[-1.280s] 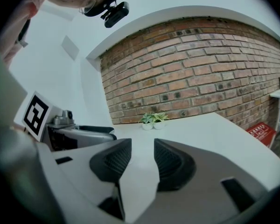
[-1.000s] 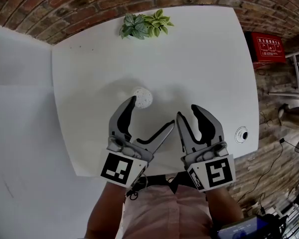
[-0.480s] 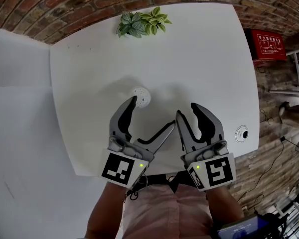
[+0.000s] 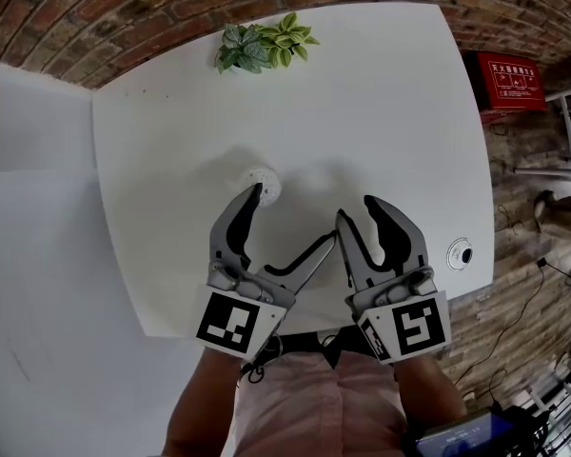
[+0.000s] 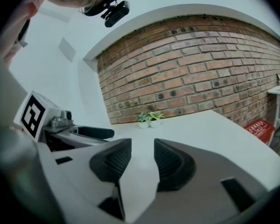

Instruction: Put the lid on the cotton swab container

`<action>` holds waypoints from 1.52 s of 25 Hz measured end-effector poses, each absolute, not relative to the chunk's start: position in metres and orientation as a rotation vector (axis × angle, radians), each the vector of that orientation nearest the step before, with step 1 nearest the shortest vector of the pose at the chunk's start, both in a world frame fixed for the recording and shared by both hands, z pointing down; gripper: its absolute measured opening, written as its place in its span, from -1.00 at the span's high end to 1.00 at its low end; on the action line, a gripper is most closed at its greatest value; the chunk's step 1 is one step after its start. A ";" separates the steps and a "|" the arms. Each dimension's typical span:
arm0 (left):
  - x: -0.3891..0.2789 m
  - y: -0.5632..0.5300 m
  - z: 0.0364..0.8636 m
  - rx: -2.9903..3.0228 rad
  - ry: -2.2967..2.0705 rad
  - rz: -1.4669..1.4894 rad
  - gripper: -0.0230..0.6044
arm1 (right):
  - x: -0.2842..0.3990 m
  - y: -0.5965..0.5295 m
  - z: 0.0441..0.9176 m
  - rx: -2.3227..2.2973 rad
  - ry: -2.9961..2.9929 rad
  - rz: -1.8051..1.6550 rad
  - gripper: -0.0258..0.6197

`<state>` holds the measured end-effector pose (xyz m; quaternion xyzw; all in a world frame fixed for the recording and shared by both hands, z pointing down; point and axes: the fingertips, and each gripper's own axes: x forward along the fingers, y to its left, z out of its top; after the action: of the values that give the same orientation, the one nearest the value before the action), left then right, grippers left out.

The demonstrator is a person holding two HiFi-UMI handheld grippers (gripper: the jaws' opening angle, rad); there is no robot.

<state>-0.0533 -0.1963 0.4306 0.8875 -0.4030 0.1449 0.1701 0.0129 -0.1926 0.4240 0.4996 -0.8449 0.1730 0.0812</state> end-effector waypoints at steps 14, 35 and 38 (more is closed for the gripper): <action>-0.044 -0.206 0.431 2.527 -1.130 0.490 -0.62 | 0.022 -0.199 0.424 1.515 -2.517 0.523 0.44; -0.035 -0.205 0.445 2.560 -1.125 0.605 -0.67 | 0.032 -0.206 0.433 1.528 -2.507 0.549 0.44; -0.034 -0.205 0.443 2.551 -1.129 0.589 -0.68 | 0.034 -0.207 0.432 1.530 -2.509 0.549 0.44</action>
<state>-0.0344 -0.2050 0.4433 0.8853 -0.3917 0.2044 0.1448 0.0342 -0.2074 0.4318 0.5103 -0.8368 0.1831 0.0760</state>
